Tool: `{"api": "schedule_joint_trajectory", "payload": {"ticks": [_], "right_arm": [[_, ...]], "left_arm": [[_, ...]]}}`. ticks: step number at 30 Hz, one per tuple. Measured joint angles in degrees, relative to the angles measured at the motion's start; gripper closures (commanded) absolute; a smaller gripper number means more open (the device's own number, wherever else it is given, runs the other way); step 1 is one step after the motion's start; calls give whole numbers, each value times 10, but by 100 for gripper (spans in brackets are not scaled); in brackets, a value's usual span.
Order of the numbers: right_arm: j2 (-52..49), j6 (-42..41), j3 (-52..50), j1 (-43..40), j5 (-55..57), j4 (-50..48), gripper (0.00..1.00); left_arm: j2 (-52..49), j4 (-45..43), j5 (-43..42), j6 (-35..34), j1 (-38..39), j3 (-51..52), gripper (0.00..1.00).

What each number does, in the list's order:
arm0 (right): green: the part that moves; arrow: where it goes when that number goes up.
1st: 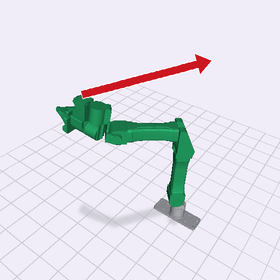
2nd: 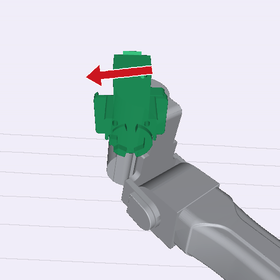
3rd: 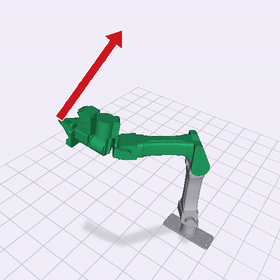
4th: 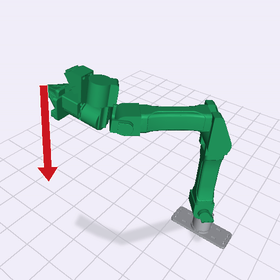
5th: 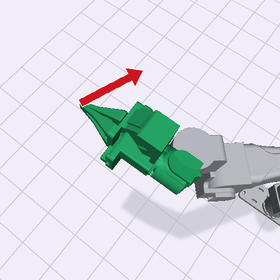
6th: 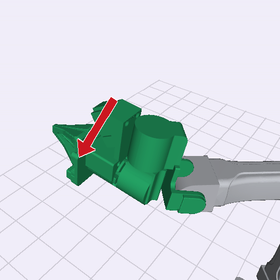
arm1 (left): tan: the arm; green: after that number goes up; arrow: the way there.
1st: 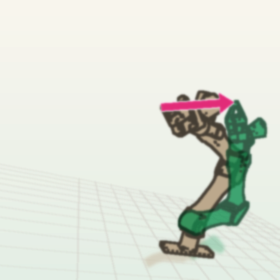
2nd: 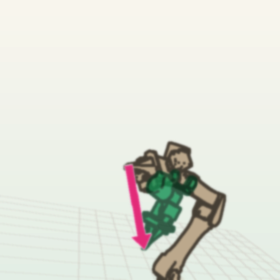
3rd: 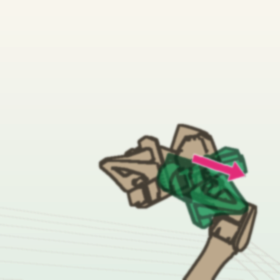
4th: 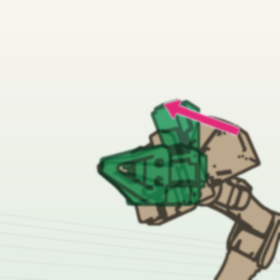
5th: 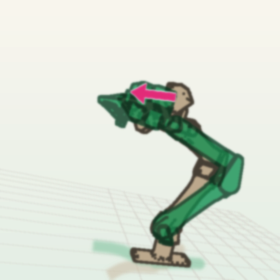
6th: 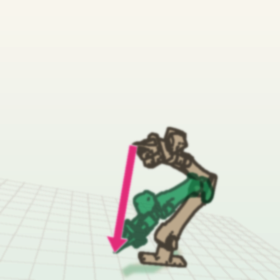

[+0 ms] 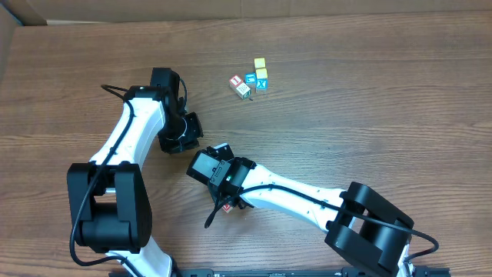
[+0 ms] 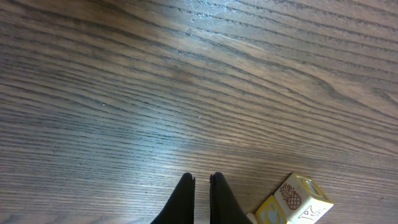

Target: Flip 4 blocks

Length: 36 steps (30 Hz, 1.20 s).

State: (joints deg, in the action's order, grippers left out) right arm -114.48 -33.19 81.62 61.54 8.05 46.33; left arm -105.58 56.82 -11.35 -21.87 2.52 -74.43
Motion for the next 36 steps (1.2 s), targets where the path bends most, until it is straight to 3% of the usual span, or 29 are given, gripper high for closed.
{"api": "schedule_joint_trajectory", "payload": {"ticks": [13,36], "right_arm": [[-3,19,-1,0,4,-65,95],[-30,30,11,0,3,-26,95]], "left_arm": [[0,-3,0,0,0,0,96],[0,-2,0,0,0,0,96]]}}
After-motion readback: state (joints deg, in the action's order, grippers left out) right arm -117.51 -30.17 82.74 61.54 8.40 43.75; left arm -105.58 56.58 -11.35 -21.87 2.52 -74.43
